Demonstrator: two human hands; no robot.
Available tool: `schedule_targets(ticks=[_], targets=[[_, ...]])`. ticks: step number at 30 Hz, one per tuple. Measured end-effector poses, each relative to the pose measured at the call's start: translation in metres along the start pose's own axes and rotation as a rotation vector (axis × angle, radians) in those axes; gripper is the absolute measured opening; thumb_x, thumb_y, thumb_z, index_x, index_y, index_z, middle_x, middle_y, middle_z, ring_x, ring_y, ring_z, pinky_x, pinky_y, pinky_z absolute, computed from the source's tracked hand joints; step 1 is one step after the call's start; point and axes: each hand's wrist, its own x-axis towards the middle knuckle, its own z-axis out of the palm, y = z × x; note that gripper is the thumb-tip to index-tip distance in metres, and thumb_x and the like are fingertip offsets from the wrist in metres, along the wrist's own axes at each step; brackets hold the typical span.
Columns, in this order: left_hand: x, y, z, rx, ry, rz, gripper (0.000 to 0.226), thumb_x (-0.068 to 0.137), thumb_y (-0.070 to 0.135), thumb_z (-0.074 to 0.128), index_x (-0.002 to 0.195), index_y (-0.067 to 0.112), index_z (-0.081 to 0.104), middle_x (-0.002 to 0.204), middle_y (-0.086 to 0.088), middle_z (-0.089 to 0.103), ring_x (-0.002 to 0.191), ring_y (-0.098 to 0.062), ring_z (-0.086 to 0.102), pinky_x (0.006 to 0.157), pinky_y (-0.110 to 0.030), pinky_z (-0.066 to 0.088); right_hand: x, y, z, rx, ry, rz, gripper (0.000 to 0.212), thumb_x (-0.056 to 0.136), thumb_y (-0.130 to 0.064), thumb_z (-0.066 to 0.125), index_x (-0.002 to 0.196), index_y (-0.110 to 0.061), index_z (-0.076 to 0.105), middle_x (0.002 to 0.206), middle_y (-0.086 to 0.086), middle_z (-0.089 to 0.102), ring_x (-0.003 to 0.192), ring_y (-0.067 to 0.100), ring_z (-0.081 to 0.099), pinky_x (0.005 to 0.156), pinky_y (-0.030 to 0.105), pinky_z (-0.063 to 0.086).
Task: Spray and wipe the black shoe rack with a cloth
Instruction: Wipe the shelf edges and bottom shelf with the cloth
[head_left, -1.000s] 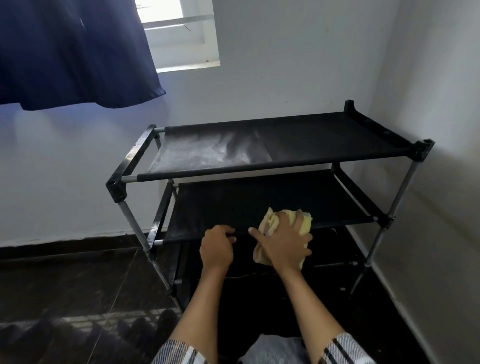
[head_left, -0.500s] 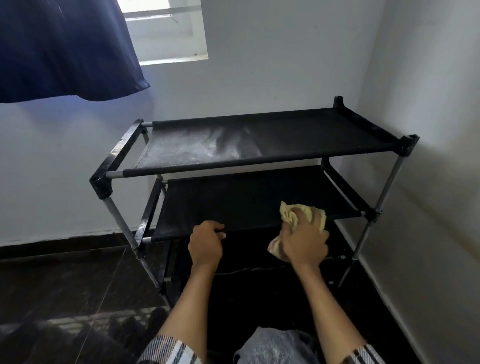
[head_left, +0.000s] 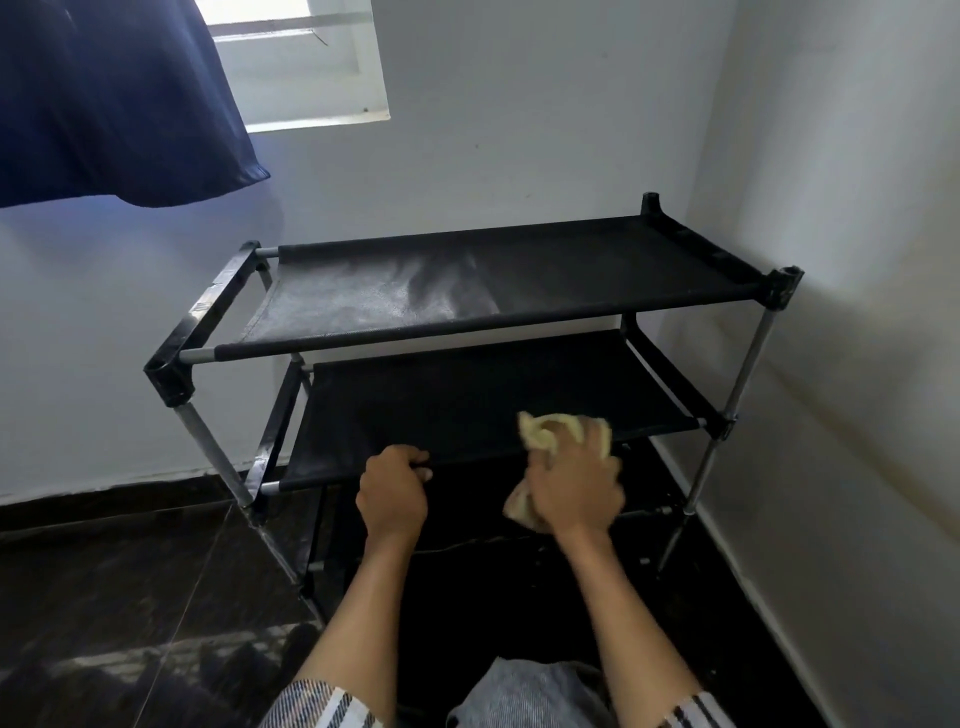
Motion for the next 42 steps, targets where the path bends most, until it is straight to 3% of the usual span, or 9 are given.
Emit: schedule_targets(ticks=[3, 9, 12, 18, 21, 25, 32, 37, 42], targets=[[0.0, 0.001, 0.0, 0.004, -0.003, 0.0, 0.028, 0.089, 0.004, 0.056, 0.114, 0.01, 0.066, 0.101, -0.007, 0.068, 0.103, -0.027, 0.06, 0.083, -0.033, 0.042, 0.006, 0.009, -0.009, -0.006, 0.015, 0.039, 0.038, 0.091, -0.041, 0.044, 0.128, -0.033, 0.048, 0.151, -0.004, 0.021, 0.112, 0.034, 0.041, 0.084, 0.039, 0.043], [0.0, 0.002, 0.002, 0.02, 0.014, 0.007, 0.023, 0.087, 0.005, 0.058, 0.104, 0.013, 0.07, 0.098, -0.012, 0.069, 0.097, -0.034, 0.062, 0.076, -0.034, 0.045, -0.027, -0.049, 0.02, -0.004, -0.206, -0.307, 0.033, 0.091, -0.04, 0.044, 0.123, -0.035, 0.05, 0.146, -0.005, 0.023, 0.112, 0.032, 0.039, 0.084, 0.039, 0.042], [-0.001, 0.002, 0.003, 0.03, 0.021, 0.009, 0.023, 0.086, 0.006, 0.059, 0.104, 0.014, 0.07, 0.098, -0.012, 0.069, 0.097, -0.034, 0.062, 0.073, -0.031, 0.041, -0.022, -0.048, 0.02, 0.001, -0.239, -0.307, 0.034, 0.091, -0.043, 0.043, 0.124, -0.038, 0.048, 0.144, -0.007, 0.024, 0.112, 0.031, 0.039, 0.084, 0.04, 0.04], [-0.002, 0.003, 0.003, 0.051, 0.006, 0.009, 0.03, 0.09, 0.003, 0.052, 0.116, 0.012, 0.065, 0.105, -0.009, 0.067, 0.104, -0.031, 0.059, 0.081, -0.034, 0.042, 0.016, 0.016, -0.008, 0.026, 0.002, 0.038, 0.038, 0.092, -0.042, 0.043, 0.129, -0.035, 0.048, 0.151, -0.005, 0.021, 0.115, 0.033, 0.039, 0.088, 0.039, 0.042], [-0.004, 0.007, 0.005, 0.119, -0.013, 0.017, 0.033, 0.093, 0.003, 0.047, 0.122, 0.011, 0.06, 0.112, -0.015, 0.063, 0.107, -0.033, 0.057, 0.084, -0.039, 0.045, 0.007, 0.018, -0.002, 0.066, 0.032, -0.082, 0.039, 0.092, -0.04, 0.041, 0.131, -0.037, 0.046, 0.153, -0.006, 0.018, 0.114, 0.031, 0.039, 0.086, 0.037, 0.043], [-0.004, 0.022, 0.018, 0.228, -0.126, 0.138, 0.039, 0.093, 0.009, 0.043, 0.13, 0.016, 0.055, 0.122, -0.013, 0.061, 0.118, -0.032, 0.051, 0.09, -0.04, 0.046, -0.027, 0.029, 0.029, 0.221, -0.062, -0.5, 0.038, 0.091, -0.045, 0.041, 0.129, -0.047, 0.044, 0.151, -0.015, 0.021, 0.112, 0.022, 0.042, 0.082, 0.035, 0.049], [0.001, 0.043, 0.044, 0.166, -0.354, 0.349, 0.036, 0.093, 0.011, 0.053, 0.128, 0.019, 0.057, 0.129, -0.003, 0.059, 0.117, -0.019, 0.055, 0.098, -0.032, 0.046, 0.009, 0.088, 0.021, 0.244, 0.202, -0.397, 0.044, 0.089, -0.033, 0.051, 0.133, -0.037, 0.05, 0.152, -0.005, 0.028, 0.111, 0.024, 0.043, 0.083, 0.033, 0.046], [0.008, 0.045, 0.054, 0.106, -0.245, 0.274, 0.03, 0.09, 0.003, 0.054, 0.113, 0.018, 0.067, 0.116, -0.003, 0.065, 0.107, -0.017, 0.059, 0.085, -0.025, 0.045, 0.006, 0.074, 0.042, 0.345, 0.256, -0.212, 0.049, 0.089, -0.031, 0.053, 0.136, -0.04, 0.045, 0.156, -0.005, 0.018, 0.116, 0.025, 0.036, 0.087, 0.039, 0.047], [0.005, 0.042, 0.057, 0.037, -0.198, 0.261, 0.033, 0.088, 0.001, 0.052, 0.078, 0.03, 0.067, 0.076, 0.013, 0.064, 0.073, -0.002, 0.06, 0.061, -0.017, 0.043, -0.012, 0.052, 0.053, 0.216, 0.206, -0.435, 0.048, 0.087, -0.033, 0.055, 0.135, -0.036, 0.049, 0.15, 0.006, 0.034, 0.1, 0.032, 0.052, 0.07, 0.04, 0.054]])
